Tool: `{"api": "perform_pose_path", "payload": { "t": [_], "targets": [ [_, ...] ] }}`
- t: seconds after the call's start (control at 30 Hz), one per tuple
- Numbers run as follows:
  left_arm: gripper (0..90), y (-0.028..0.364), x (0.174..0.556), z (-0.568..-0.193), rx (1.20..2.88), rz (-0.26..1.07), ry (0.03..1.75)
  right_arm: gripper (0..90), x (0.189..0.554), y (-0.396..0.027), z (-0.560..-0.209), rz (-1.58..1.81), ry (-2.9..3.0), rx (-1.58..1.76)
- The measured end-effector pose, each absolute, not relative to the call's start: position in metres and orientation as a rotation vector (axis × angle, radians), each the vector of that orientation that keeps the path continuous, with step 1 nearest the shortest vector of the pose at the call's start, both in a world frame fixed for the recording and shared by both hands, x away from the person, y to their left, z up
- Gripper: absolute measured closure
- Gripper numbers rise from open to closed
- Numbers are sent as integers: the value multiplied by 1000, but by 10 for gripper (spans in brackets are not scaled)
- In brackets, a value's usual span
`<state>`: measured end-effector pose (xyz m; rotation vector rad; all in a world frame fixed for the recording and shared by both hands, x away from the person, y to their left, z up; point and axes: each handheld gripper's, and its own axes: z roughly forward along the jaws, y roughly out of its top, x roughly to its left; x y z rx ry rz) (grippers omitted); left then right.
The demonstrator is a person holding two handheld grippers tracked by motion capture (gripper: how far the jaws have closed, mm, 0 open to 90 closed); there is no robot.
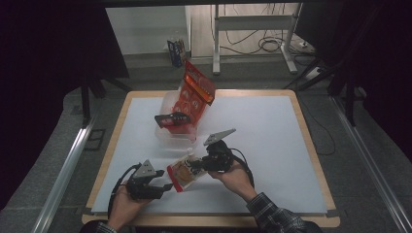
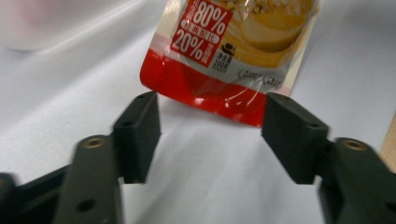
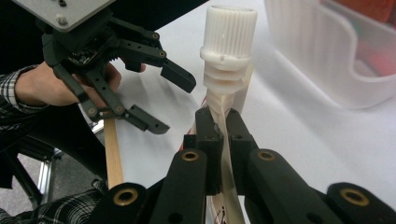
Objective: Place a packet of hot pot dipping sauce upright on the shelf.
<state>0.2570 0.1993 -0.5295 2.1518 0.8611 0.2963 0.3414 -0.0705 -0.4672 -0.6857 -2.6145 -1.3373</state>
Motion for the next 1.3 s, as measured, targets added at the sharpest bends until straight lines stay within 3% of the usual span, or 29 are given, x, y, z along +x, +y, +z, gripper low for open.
{"api": "perform_pose_path", "payload": {
  "t": [0.27, 0.67, 1.3],
  "targets": [
    [216, 199, 255, -526, 2110, 331, 858, 867, 343, -77, -458, -1361, -2651, -655],
    [103, 199, 253, -525, 2086, 355, 847, 867, 345, -84, -447, -1392, -2684, -672],
    [29, 196, 252, -527, 2108, 412, 816, 868, 357, -105, -421, -1439, -2719, -722]
  ]
}}
